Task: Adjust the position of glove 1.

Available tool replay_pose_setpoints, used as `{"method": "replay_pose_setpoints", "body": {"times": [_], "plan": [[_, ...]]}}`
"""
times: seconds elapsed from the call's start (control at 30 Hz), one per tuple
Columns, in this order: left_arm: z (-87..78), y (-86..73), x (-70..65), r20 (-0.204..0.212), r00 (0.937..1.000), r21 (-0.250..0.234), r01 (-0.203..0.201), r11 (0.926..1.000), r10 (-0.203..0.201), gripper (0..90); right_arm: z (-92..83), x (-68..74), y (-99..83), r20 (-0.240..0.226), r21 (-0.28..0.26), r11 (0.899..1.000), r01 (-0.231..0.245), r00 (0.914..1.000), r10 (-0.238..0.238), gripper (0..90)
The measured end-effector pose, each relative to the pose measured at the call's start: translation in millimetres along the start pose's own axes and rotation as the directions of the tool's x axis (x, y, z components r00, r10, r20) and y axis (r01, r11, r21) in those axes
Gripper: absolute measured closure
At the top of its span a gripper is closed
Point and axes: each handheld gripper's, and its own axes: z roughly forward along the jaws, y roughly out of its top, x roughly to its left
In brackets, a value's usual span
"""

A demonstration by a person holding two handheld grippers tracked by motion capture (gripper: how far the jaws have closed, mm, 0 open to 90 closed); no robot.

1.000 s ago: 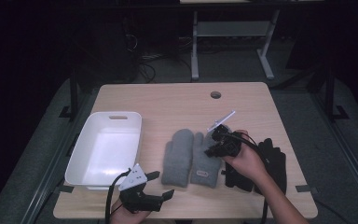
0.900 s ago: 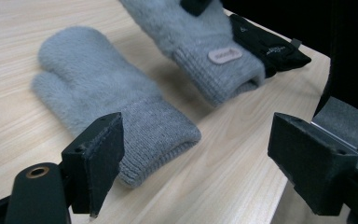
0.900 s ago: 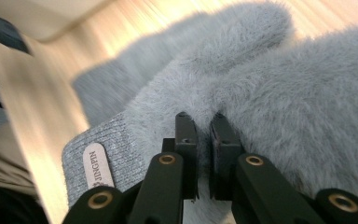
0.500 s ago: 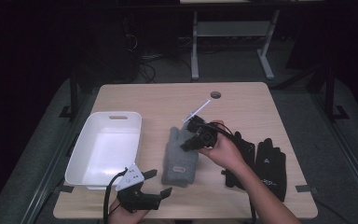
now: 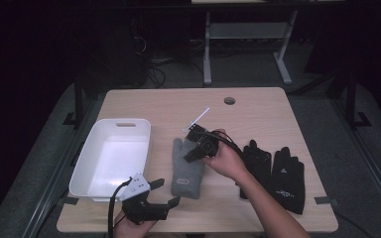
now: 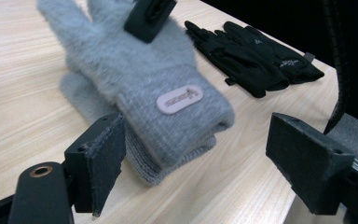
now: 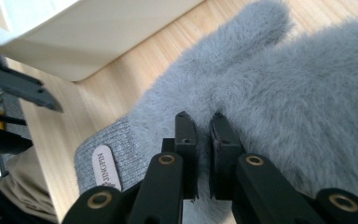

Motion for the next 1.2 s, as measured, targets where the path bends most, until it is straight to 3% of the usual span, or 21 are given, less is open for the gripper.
{"method": "replay_pose_setpoints", "body": {"times": [0.2,0.37,0.47,0.63,0.8,0.93,1.2], "plan": [[-0.3,-0.3,0.9,-0.005,1.0000,0.004,0.003,1.0000,-0.003,20.6,18.5,-5.5,-1.1,0.007,0.038,0.999,-0.020,0.9998,0.020,82.6],[0.4,-0.4,0.5,-0.004,1.0000,0.010,-0.001,0.9999,0.002,20.6,28.4,-13.3,-5.5,-0.019,0.027,0.998,-0.055,0.9983,0.055,77.9],[0.9,-0.4,0.1,0.001,1.0000,0.015,-0.003,0.9999,0.003,20.4,28.0,-15.5,-6.8,-0.036,0.022,0.997,-0.072,0.9967,0.072,70.5],[1.7,-0.6,0.0,-0.001,0.9999,0.015,-0.011,0.9998,0.011,20.4,18.5,-17.5,-10.2,-0.011,-0.005,0.997,-0.081,0.9967,0.081,53.9],[2.9,-1.1,-0.9,0.000,1.0000,0.022,-0.008,0.9997,0.008,20.4,9.7,-27.5,-19.1,0.033,-0.053,0.992,-0.111,0.9931,0.113,44.2],[3.6,-1.0,-1.1,0.001,0.9999,0.028,-0.012,0.9995,0.012,20.4,5.3,-38.4,-27.8,0.041,-0.086,0.984,-0.159,0.9858,0.163,37.4],[4.0,-1.1,-1.2,0.003,0.9999,0.030,-0.017,0.9994,0.017,20.4,6.4,-56.5,-30.9,0.033,-0.143,0.954,-0.265,0.9618,0.272,32.8]]}}
